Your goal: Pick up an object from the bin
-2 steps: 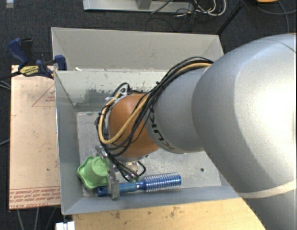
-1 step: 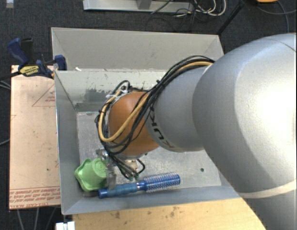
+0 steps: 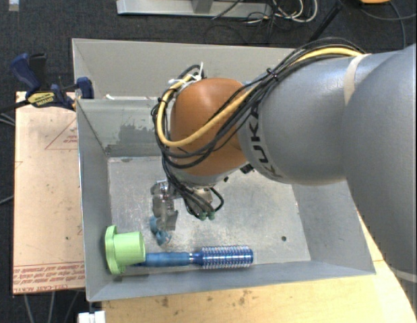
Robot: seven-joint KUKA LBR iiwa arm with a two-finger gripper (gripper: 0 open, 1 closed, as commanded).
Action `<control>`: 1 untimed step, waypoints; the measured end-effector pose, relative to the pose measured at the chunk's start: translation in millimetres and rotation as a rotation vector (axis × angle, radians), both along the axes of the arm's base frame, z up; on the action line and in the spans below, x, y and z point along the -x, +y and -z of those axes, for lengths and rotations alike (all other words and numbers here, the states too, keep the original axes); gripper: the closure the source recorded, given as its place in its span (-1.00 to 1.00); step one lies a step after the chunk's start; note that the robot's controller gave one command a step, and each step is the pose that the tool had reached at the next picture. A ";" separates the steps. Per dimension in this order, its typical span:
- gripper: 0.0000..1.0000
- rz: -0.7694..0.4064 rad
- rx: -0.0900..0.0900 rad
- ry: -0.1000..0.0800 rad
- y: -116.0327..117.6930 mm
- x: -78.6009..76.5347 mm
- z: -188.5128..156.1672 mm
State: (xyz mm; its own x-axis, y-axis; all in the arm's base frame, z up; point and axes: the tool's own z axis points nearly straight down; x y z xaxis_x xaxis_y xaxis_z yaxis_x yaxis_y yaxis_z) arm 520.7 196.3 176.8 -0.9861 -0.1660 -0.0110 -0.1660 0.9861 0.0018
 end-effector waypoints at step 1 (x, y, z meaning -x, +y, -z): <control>-1.00 -0.001 0.003 0.010 0.1 2.6 4.9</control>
Offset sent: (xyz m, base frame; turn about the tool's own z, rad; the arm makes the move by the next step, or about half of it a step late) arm 0.0000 0.0000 0.0000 0.0000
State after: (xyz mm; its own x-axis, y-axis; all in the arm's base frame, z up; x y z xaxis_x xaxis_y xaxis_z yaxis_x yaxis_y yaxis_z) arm 518.0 196.4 171.9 -0.9859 -0.1673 -0.0008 -0.1673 0.9859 0.0009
